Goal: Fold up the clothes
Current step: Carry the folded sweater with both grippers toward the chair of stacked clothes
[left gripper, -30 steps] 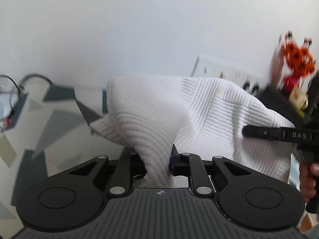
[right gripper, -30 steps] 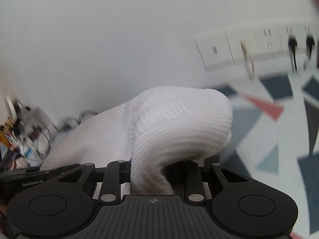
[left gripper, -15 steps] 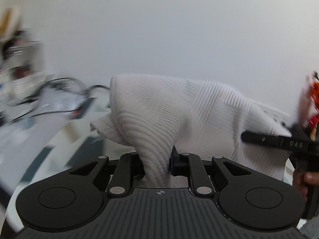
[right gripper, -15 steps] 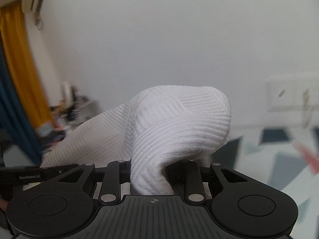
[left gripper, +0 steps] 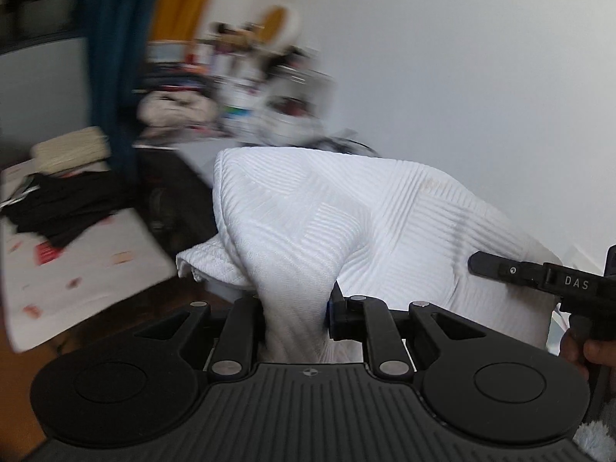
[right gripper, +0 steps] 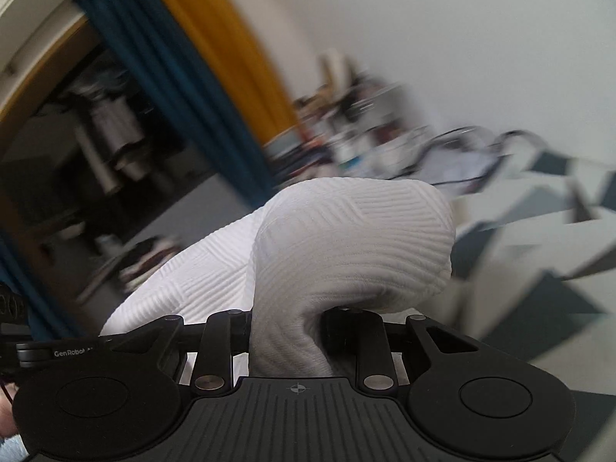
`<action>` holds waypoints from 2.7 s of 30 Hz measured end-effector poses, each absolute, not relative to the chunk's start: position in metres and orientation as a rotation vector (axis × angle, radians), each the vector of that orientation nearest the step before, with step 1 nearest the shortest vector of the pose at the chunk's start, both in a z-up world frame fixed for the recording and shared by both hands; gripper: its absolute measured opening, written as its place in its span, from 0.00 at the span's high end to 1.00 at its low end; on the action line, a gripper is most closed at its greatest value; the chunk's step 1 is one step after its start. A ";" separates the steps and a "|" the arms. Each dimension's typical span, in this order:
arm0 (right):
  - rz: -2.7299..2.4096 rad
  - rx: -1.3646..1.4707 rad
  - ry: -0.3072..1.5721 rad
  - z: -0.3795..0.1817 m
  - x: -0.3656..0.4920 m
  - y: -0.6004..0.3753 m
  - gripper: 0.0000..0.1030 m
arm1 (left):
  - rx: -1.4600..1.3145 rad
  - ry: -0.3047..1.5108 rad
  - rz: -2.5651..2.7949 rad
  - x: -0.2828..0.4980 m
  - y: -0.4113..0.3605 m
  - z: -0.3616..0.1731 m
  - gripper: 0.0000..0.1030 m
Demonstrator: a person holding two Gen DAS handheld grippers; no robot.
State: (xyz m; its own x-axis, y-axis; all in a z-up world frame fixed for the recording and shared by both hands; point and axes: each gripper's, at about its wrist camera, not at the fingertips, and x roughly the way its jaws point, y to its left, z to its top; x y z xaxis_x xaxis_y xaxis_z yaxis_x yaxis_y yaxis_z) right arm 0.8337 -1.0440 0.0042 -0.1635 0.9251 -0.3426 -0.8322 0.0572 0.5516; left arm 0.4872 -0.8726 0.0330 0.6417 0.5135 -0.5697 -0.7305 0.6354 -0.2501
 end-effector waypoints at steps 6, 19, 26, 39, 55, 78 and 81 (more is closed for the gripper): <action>1.727 0.065 0.774 0.022 0.742 -0.963 0.77 | -0.525 0.399 0.872 0.362 -0.846 0.047 0.84; 1.842 -0.017 0.870 0.022 0.514 -0.819 0.77 | -0.554 0.356 1.043 0.163 -0.749 0.031 0.84; 1.848 -0.071 0.859 0.011 0.462 -0.727 0.77 | -0.625 0.348 1.029 0.129 -0.644 0.005 0.84; 1.958 -0.018 0.870 0.009 0.377 -0.496 0.77 | -0.570 0.347 1.127 0.051 -0.476 0.020 0.84; 1.953 -0.058 0.969 0.021 0.081 -0.233 0.77 | -0.571 0.348 1.160 -0.221 -0.246 0.026 0.84; 2.107 0.127 0.976 0.024 -0.030 0.228 0.77 | -0.466 0.224 1.320 -0.329 0.112 0.076 0.84; 2.165 0.131 0.933 0.047 -0.031 0.314 0.77 | -0.410 0.202 1.332 -0.333 0.168 0.099 0.84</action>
